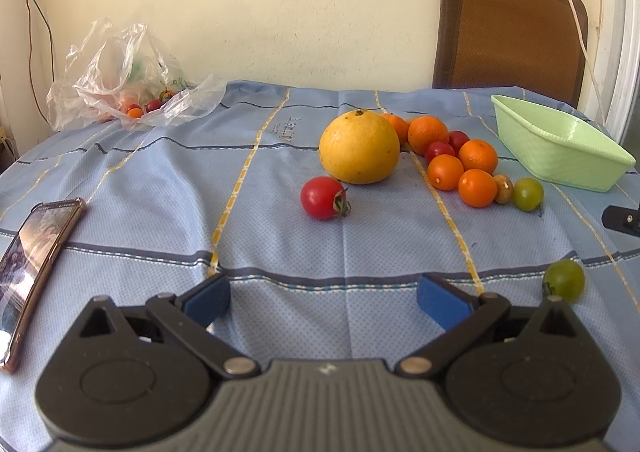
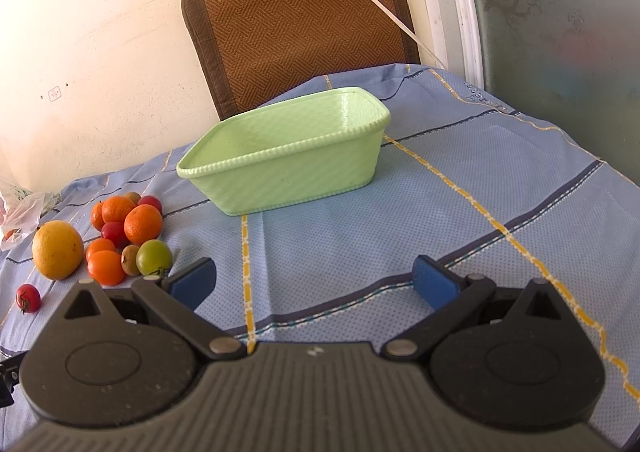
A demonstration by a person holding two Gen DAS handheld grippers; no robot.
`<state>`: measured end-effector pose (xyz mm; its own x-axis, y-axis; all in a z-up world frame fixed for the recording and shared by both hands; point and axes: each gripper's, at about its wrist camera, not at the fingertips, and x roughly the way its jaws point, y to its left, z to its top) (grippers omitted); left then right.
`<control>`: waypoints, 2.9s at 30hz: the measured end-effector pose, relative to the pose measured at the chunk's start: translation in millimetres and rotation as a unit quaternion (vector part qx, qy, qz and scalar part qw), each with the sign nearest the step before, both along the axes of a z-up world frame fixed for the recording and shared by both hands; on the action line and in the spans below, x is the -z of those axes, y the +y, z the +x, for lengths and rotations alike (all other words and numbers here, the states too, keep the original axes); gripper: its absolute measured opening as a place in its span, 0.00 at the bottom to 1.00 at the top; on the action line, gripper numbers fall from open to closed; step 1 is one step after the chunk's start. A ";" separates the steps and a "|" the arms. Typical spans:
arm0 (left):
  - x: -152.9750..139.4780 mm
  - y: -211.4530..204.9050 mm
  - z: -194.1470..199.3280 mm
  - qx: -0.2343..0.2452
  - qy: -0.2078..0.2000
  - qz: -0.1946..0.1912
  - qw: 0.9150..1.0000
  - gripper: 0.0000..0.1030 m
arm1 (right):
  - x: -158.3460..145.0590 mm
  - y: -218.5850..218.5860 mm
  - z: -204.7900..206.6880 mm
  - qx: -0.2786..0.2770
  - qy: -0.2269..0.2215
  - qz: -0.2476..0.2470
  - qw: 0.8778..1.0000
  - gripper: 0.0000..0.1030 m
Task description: Organize fruits
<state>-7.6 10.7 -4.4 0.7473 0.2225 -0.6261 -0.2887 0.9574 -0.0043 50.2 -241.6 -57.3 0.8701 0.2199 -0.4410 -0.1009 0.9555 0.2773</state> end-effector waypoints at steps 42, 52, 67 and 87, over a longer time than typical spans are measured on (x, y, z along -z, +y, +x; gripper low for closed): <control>0.9 -0.4 0.1 0.004 -0.010 -0.008 1.000 1.00 | 0.2 0.2 0.5 0.000 0.000 -0.001 1.000 1.00; 1.0 -0.4 -0.2 0.004 -0.010 -0.008 1.000 1.00 | 0.3 0.1 0.7 0.000 0.000 -0.002 1.000 1.00; 1.2 -0.6 -0.1 0.003 -0.010 -0.008 1.000 1.00 | -0.2 0.3 0.7 0.000 0.000 -0.002 1.000 1.00; 0.9 -2.1 -0.6 0.004 -0.016 -0.016 1.000 1.00 | 0.9 -0.9 0.2 -0.001 -0.002 0.002 1.000 1.00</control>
<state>-8.2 8.6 -5.2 0.7693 0.1967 -0.6079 -0.2798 0.9591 -0.0437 50.4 -242.6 -58.1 0.8715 0.2237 -0.4364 -0.1042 0.9541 0.2809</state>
